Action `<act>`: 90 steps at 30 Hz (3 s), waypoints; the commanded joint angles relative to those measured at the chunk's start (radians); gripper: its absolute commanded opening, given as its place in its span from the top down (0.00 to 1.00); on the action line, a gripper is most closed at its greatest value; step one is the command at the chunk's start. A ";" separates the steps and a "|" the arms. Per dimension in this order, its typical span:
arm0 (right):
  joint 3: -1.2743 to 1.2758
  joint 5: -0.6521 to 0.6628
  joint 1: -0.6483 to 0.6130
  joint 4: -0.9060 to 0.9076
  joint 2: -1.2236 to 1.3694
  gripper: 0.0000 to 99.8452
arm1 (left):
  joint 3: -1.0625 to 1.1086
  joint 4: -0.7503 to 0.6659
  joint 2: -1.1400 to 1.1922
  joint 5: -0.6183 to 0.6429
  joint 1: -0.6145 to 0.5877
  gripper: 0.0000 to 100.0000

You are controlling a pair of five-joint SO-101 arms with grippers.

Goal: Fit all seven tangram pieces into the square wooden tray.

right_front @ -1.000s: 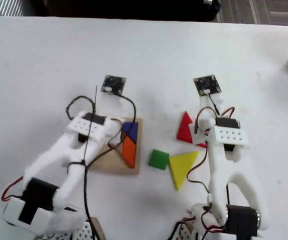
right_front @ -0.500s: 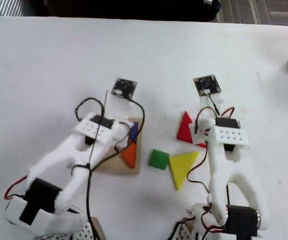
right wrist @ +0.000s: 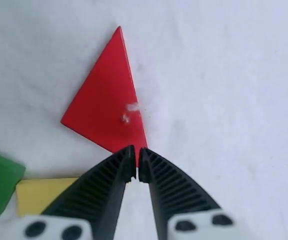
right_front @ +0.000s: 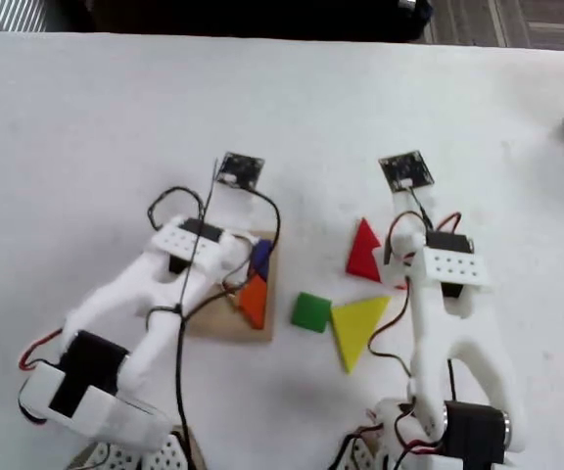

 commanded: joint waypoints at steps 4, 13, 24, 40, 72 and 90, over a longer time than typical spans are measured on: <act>0.061 0.135 0.031 0.008 -0.035 0.98 | -0.055 0.005 -0.007 0.006 -0.016 0.98; 0.143 0.269 -0.018 -0.015 -0.041 0.98 | -0.072 0.018 -0.008 0.008 -0.102 0.98; 0.146 0.272 -0.041 -0.024 -0.035 0.98 | 0.064 0.104 -0.219 -0.100 -0.177 0.98; 0.147 0.310 -0.038 -0.019 -0.035 0.98 | 0.296 0.190 -0.438 -0.299 -0.050 0.98; 0.147 0.313 -0.035 -0.019 -0.035 0.98 | -0.008 0.209 -0.042 -0.195 0.094 0.98; 0.143 0.305 -0.036 -0.054 -0.033 0.98 | 0.164 0.196 -0.275 -0.327 0.090 0.98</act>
